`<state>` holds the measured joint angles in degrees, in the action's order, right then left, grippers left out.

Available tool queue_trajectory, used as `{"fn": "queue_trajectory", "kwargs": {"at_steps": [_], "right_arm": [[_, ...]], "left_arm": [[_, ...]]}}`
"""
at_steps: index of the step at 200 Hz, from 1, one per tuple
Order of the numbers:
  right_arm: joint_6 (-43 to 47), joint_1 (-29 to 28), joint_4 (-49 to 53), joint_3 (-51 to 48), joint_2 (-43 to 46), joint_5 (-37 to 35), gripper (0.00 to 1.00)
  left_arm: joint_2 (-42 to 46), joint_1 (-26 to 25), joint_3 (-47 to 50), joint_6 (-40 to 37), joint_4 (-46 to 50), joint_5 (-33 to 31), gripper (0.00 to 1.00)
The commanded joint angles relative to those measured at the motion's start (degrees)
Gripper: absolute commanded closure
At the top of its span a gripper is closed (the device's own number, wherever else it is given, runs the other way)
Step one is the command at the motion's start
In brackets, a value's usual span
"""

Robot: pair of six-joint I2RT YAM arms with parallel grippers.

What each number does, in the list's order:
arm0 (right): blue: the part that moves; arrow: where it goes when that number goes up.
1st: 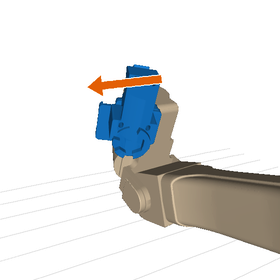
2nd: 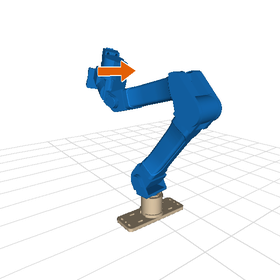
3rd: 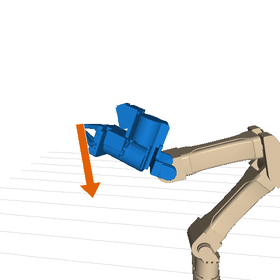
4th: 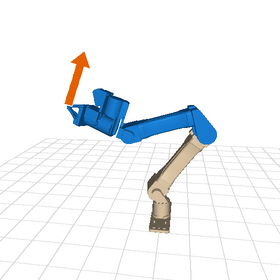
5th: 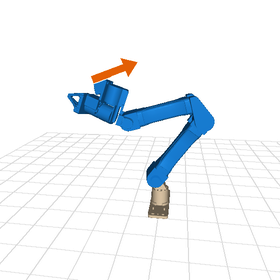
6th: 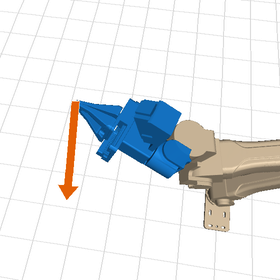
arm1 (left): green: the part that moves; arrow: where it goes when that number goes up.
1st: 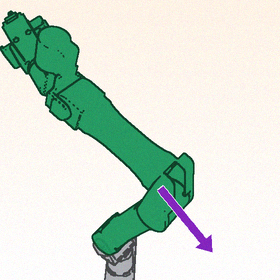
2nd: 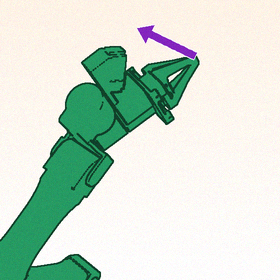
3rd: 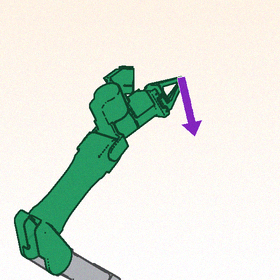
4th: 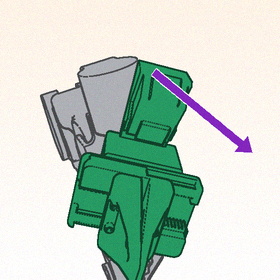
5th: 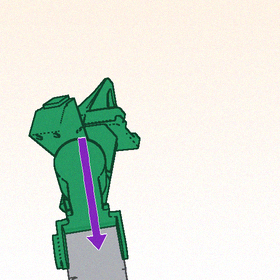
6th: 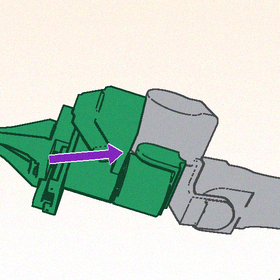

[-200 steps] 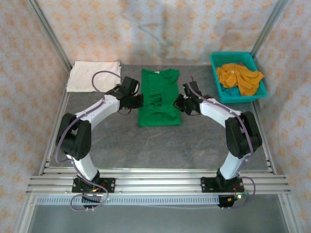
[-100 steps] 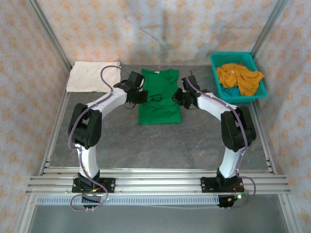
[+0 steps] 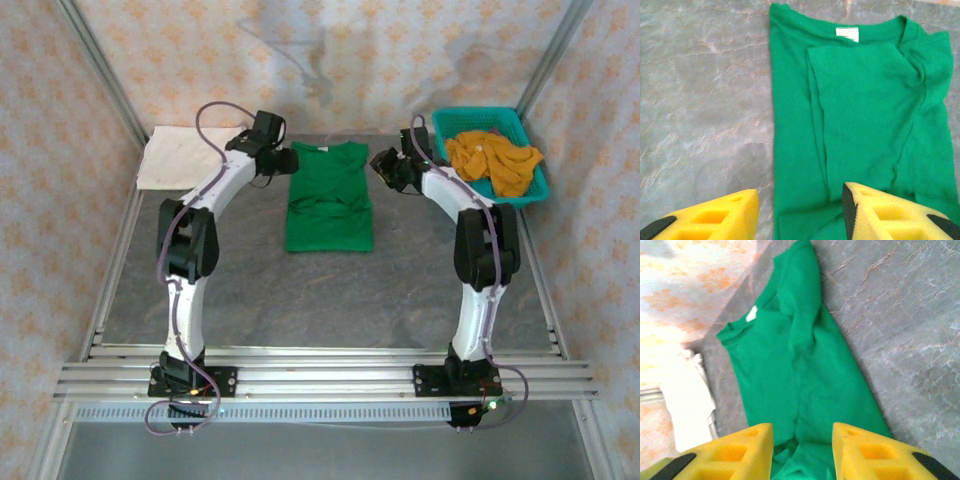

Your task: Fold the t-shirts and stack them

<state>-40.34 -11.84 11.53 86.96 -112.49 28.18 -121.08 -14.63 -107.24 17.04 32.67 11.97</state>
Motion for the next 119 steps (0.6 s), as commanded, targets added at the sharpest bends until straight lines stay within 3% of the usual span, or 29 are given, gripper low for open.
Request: {"fn": "queue_trajectory", "kwargs": {"at_steps": [1,24,45,68,119], "right_arm": [[2.2,-2.3,-6.0,-10.1,10.0,4.8,0.7],[5.6,-5.5,-7.0,-20.0,14.6,2.4,0.86],[5.6,-8.0,-9.2,-24.3,13.6,0.5,0.99],[3.1,-9.2,-14.4,-25.7,9.9,-0.4,1.0],[3.9,-9.6,-15.2,-20.1,2.2,-4.0,1.0]], "left_arm": [[11.1,-1.5,12.9,2.1,-4.1,1.1,0.54],[20.2,-3.9,28.9,2.3,-12.7,1.1,0.65],[20.8,-5.6,34.4,2.0,-15.9,1.7,0.78],[16.8,-6.5,34.3,1.9,-17.6,1.8,0.84],[6.7,-6.5,26.5,-0.3,-17.1,0.7,0.85]]}}
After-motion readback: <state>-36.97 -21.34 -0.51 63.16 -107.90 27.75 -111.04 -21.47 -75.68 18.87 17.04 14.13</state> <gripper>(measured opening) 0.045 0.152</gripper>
